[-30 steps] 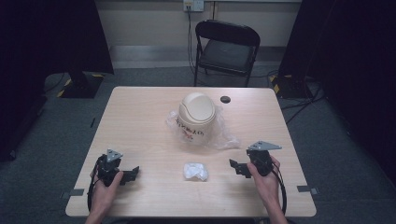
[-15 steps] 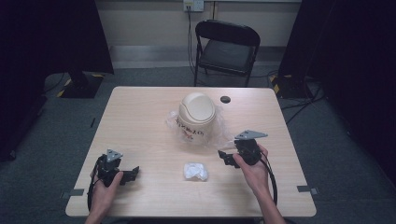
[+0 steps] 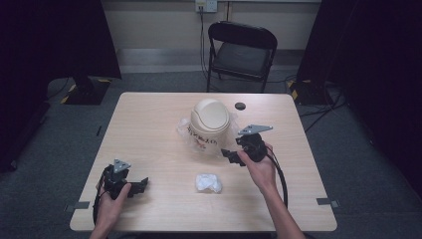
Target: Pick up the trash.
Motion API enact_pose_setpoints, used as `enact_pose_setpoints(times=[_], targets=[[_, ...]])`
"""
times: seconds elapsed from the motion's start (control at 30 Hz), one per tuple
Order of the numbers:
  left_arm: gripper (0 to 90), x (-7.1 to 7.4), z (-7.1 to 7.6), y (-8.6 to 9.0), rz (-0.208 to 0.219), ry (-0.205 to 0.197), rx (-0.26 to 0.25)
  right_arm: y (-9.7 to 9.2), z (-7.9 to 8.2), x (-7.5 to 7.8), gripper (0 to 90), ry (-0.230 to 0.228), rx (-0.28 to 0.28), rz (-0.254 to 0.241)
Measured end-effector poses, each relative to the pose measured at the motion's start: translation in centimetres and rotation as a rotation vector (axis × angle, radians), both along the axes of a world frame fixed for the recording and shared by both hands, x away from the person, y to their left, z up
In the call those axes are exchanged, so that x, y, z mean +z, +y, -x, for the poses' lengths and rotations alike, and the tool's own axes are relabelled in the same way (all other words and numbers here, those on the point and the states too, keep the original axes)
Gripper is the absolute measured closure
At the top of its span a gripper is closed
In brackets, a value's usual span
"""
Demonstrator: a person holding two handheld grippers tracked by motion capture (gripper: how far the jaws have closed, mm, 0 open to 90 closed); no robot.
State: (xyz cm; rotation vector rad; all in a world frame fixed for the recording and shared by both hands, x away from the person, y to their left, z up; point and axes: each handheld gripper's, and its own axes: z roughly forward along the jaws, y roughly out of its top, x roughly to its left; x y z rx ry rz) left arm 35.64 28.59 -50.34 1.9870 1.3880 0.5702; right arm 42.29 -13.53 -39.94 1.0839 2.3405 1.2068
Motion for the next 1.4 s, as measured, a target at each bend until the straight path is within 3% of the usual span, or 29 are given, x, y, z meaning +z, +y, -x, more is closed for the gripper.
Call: enact_pose_setpoints(times=[0.27,0.53,1.0,1.3,1.4], targets=[[0.0,0.0,0.0,0.0,-0.001,0.0,-0.002,1.6,-2.5,3.2,27.4,-0.041,0.035,-0.026],[0.0,0.0,0.0,0.1,0.0,-0.001,-0.006,3.7,-4.2,4.3,27.1,-0.062,0.076,-0.006],[0.0,0.0,0.0,0.1,-0.003,-0.001,-0.01,5.0,-5.9,2.4,26.5,-0.042,0.082,-0.012],[0.0,0.0,0.0,0.1,-0.002,-0.001,-0.011,6.5,-6.8,1.4,17.8,-0.031,0.1,0.008],[0.0,0.0,0.0,0.1,-0.002,-0.002,-0.01,6.9,-6.9,1.1,13.9,-0.051,0.069,0.033]])
